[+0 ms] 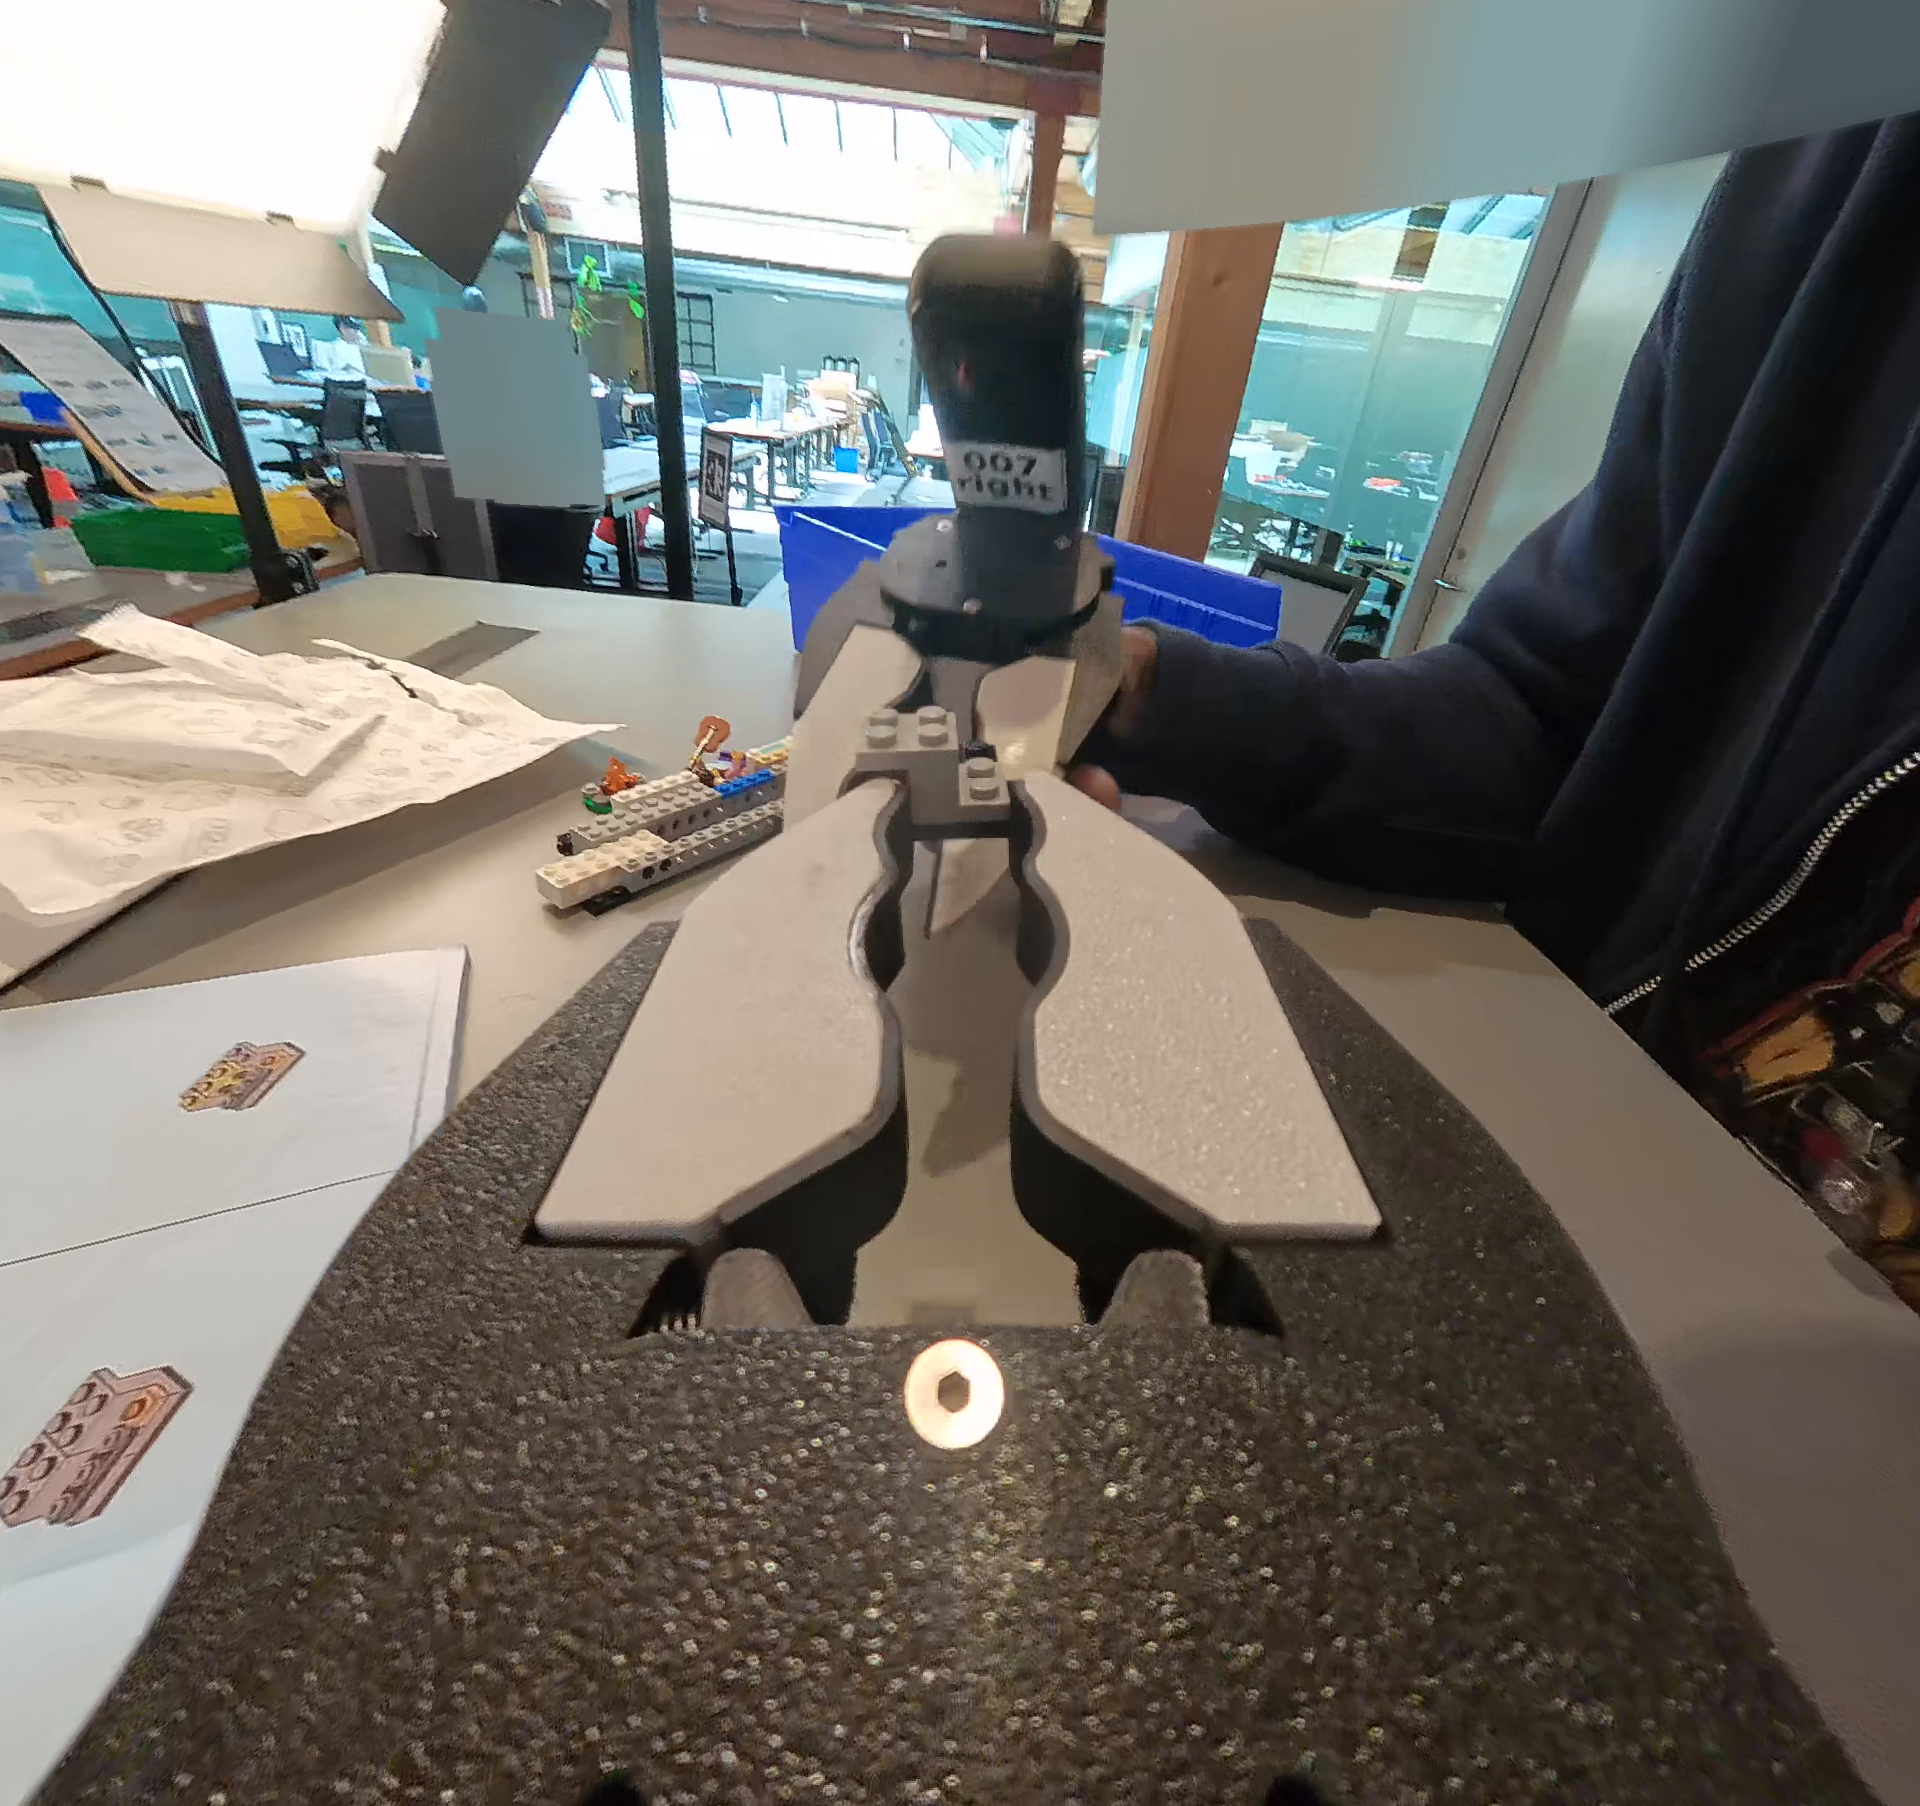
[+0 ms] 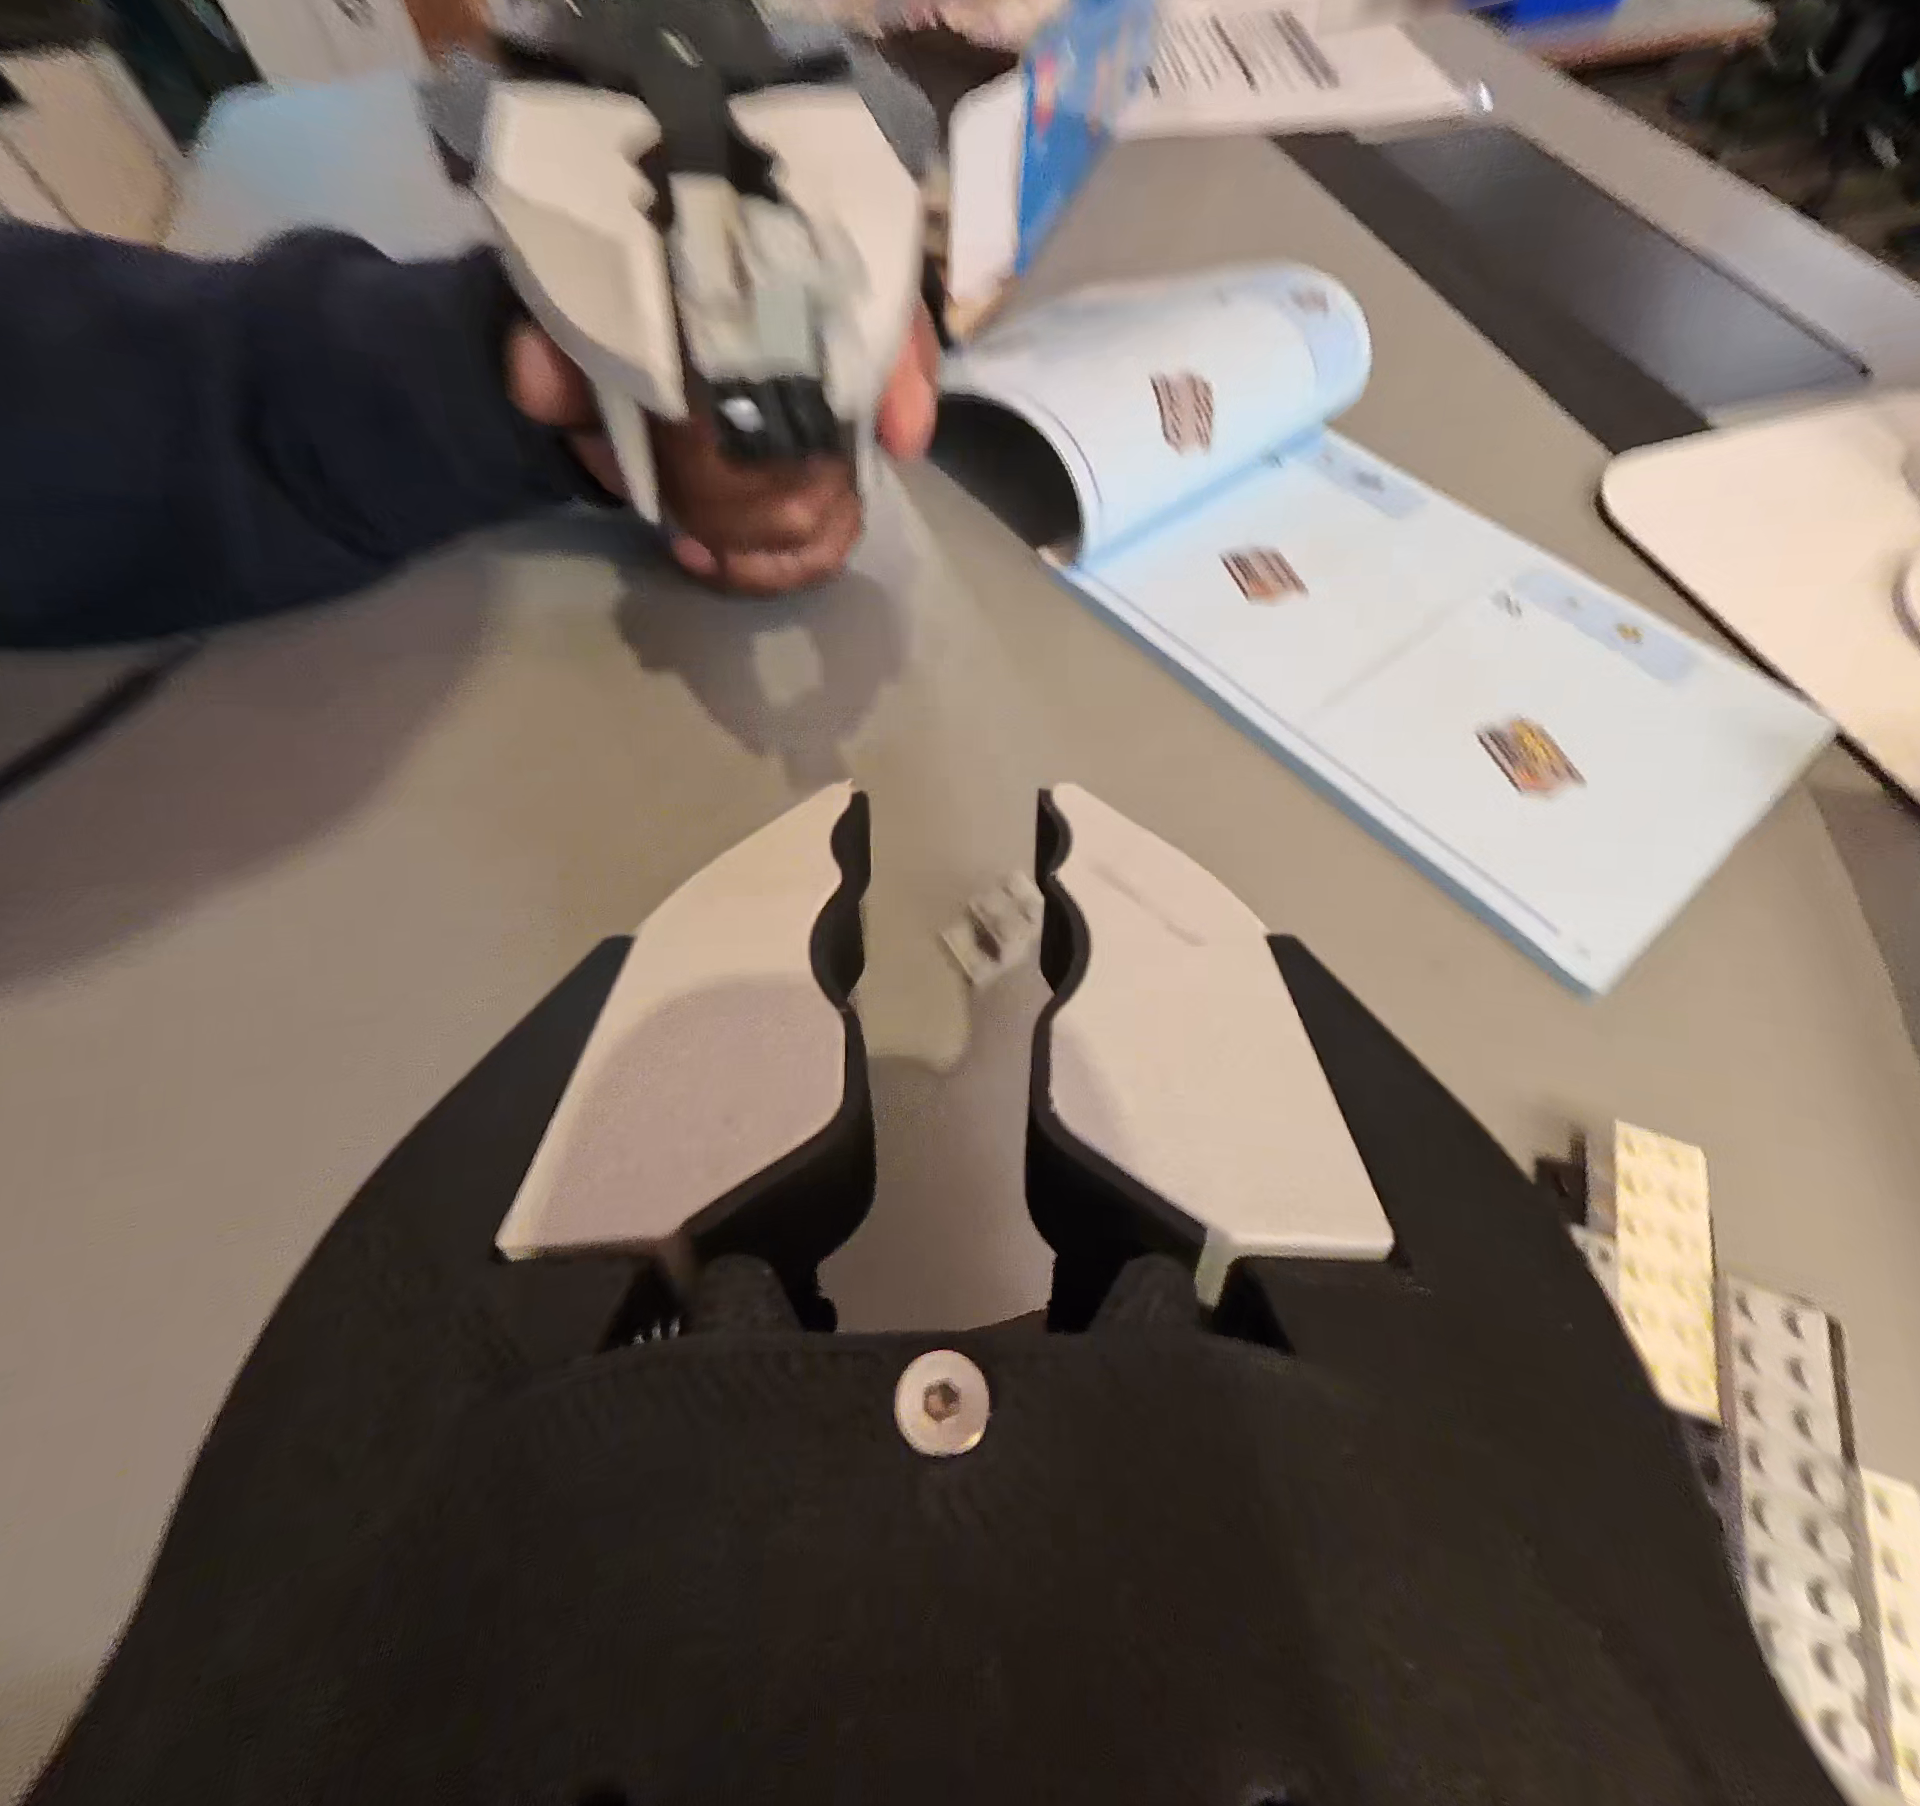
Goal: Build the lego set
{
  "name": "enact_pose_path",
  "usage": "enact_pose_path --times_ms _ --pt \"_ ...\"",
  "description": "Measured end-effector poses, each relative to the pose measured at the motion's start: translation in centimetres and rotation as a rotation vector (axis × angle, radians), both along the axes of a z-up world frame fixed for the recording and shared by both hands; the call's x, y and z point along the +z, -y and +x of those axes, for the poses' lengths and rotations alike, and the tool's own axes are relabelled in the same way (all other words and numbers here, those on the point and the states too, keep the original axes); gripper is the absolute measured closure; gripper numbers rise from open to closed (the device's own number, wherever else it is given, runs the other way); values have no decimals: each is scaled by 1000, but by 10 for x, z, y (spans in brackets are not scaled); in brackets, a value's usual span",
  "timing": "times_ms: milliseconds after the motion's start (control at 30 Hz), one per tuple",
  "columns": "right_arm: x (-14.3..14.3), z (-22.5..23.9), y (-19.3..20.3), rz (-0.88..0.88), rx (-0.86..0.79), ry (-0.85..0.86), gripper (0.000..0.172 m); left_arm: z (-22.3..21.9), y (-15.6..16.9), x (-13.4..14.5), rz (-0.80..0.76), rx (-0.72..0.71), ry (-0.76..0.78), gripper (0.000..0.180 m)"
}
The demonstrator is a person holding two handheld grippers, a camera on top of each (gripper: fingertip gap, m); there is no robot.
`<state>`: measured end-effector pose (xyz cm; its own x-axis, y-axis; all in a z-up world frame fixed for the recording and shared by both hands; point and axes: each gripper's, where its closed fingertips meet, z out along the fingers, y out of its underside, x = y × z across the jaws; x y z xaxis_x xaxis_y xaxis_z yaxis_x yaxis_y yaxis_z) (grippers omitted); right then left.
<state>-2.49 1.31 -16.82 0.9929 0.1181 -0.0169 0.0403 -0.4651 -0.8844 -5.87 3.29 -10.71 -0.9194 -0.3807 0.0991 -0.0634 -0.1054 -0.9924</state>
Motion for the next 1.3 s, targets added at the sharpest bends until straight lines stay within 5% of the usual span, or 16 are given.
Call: enact_pose_path --times_ms 167,300,800,900,1133,1300 --pt "-31 6 3 -111 20 -21 142 1 2 -3 10 -3 7 164" --pt "-21 9 -3 -45 55 -18 143 -2 5 -3 0 -40 4 163" --pt "-57 8 -10 -279 138 41 151 -4 0 -1 2 -39 32 163" --pt "-35 12 -12 -197 111 4 151 -2 -2 1 -8 -23 42 164" --pt "92 0 -30 60 139 -47 151 4 -8 9 -29 59 105 163" --pt "91 -16 -44 -49 192 29 151 11 -13 9 7 136 145 163"
